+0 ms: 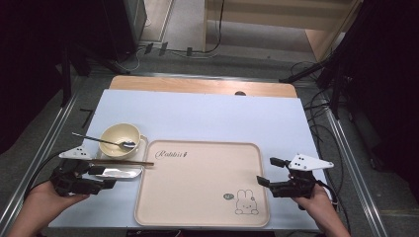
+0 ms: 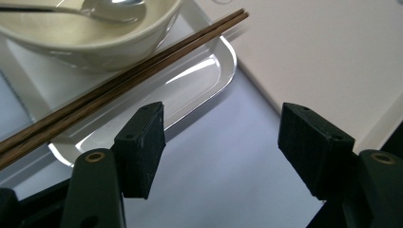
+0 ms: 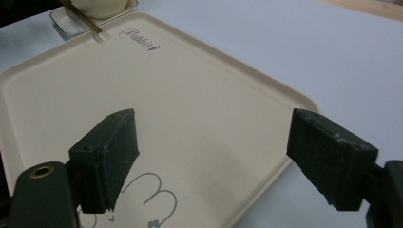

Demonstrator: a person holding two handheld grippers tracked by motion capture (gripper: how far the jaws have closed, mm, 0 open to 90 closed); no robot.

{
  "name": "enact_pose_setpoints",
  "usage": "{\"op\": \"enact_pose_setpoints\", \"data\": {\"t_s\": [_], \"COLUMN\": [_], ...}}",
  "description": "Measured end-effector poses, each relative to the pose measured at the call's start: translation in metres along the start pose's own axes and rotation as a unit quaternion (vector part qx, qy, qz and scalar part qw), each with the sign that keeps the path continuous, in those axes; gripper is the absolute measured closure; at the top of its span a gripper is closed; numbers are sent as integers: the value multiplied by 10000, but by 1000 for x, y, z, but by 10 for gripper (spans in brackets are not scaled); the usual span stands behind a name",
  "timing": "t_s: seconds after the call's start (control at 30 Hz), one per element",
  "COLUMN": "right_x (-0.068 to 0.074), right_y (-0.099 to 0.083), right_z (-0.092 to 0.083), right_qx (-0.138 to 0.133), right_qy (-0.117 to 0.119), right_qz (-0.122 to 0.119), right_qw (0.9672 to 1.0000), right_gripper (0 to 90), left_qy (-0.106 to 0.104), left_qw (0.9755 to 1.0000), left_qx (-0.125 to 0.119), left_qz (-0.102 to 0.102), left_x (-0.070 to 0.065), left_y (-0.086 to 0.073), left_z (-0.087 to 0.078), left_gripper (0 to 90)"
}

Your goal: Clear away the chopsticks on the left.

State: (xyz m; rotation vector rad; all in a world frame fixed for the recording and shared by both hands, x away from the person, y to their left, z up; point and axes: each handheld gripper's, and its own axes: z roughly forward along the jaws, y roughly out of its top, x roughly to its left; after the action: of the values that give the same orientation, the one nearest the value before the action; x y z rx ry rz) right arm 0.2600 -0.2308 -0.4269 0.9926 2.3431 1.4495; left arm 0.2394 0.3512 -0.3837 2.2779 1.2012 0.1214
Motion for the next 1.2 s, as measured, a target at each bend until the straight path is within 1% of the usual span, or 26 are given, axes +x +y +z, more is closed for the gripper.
{"op": "enact_pose_setpoints", "data": {"t_s": [0.03,0.07,0.17,0.3,0.4,0.53,0.63,0.7,0.83,0.9,0.93,1.03,1.1,1.13,1.2], "right_x": [0,0,1,-1,-3,-2,-1,-1,-1,-2,-2,-3,-3,-3,-3], "right_y": [0,0,0,-1,-2,-2,-2,-2,-3,-3,-3,-3,-3,-3,-3], "right_z": [1,1,2,2,2,3,4,4,5,5,5,5,5,5,5], "right_qx": [5,27,84,168,209,217,224,250,254,253,253,282,291,297,300], "right_qy": [8,9,-3,-28,65,73,71,75,81,46,46,7,0,-6,-13], "right_qz": [-2,1,55,149,238,233,212,177,161,163,163,174,172,171,165], "right_qw": [10000,10000,9999,9997,9995,9995,9995,9995,9995,9995,9995,9995,9994,9994,9994], "right_gripper": [173,171,166,160,158,158,158,158,158,159,159,161,164,165,167], "left_qy": [0,59,75,128,143,81,106,129,151,163,163,172,233,298,357], "left_qw": [10000,9999,9999,9998,9998,9998,9997,9997,9997,9995,9995,9987,9983,9982,9976], "left_qx": [0,90,122,60,94,100,91,94,101,178,178,291,347,294,316], "left_qz": [0,8,-56,-108,-111,-171,-220,-172,-185,-178,-178,-390,-410,-434,-502], "left_x": [0,1,3,5,7,10,13,13,15,17,17,24,27,27,31], "left_y": [0,0,1,1,2,5,8,9,11,14,14,15,15,14,14], "left_z": [0,0,-1,-1,-1,-2,-3,-3,-4,-5,-5,-4,-4,-4,-5], "left_gripper": [333,335,337,338,347,357,360,391,402,410,408,396,407,421,466]}}
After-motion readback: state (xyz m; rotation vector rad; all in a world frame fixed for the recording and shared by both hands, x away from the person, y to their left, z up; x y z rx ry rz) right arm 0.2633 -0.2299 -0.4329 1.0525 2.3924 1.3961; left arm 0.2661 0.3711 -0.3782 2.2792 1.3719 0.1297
